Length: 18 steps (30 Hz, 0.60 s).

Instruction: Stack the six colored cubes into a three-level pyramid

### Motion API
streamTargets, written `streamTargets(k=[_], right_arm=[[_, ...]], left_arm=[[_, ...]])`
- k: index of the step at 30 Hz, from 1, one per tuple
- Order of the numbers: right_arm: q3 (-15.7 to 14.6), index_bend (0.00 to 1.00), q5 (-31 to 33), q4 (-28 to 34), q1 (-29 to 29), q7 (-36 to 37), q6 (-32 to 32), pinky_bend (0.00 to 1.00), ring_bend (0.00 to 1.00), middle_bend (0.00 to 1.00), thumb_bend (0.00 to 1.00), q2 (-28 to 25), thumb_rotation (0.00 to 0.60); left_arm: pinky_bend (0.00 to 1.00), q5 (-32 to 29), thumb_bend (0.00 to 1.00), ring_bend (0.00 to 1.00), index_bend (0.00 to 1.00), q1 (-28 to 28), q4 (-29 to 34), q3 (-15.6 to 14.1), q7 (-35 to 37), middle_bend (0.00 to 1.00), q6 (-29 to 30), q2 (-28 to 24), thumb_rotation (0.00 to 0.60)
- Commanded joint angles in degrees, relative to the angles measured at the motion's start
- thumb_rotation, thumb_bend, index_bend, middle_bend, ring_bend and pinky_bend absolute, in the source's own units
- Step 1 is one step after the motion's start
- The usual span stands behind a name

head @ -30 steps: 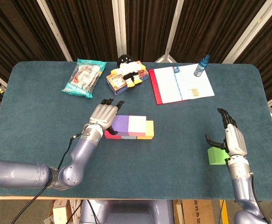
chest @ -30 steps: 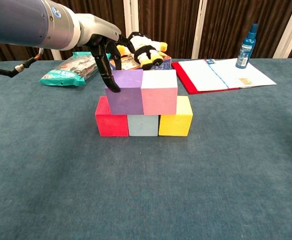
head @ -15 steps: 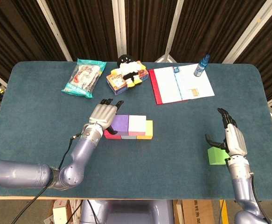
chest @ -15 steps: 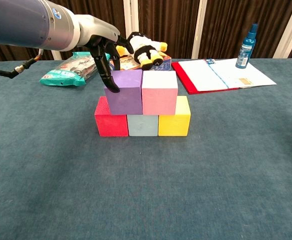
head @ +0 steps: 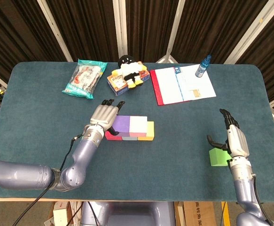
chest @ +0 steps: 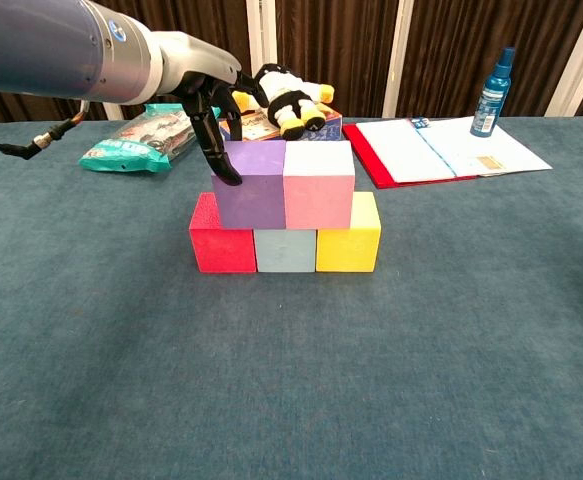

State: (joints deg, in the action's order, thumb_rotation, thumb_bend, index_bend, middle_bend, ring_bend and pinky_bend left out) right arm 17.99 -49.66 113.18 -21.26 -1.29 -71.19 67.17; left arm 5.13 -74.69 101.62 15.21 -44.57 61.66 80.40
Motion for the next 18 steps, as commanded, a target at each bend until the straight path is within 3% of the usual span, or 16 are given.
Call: streamTargets(k=[1,18], right_arm=[[0.0,0.00,0.1,0.0,0.0,0.1,0.0,0.00,0.00,0.00,0.36,0.0,0.600],[0.1,0.00,0.4,-0.1,-0.2,-0.1,0.2,0.00,0.00,0.00,0.36,0.0,0.600]], left_arm=[[0.00,0.0,0.27,0.02,0.03,0.0,-0.1,0.0,0.0,0.36,0.0,0.1,0.600],[0.00,0.7,0.25,0.02,0.00,0.3,0.1,0.4,0.3,0.24,-0.1,0.3,0.600]])
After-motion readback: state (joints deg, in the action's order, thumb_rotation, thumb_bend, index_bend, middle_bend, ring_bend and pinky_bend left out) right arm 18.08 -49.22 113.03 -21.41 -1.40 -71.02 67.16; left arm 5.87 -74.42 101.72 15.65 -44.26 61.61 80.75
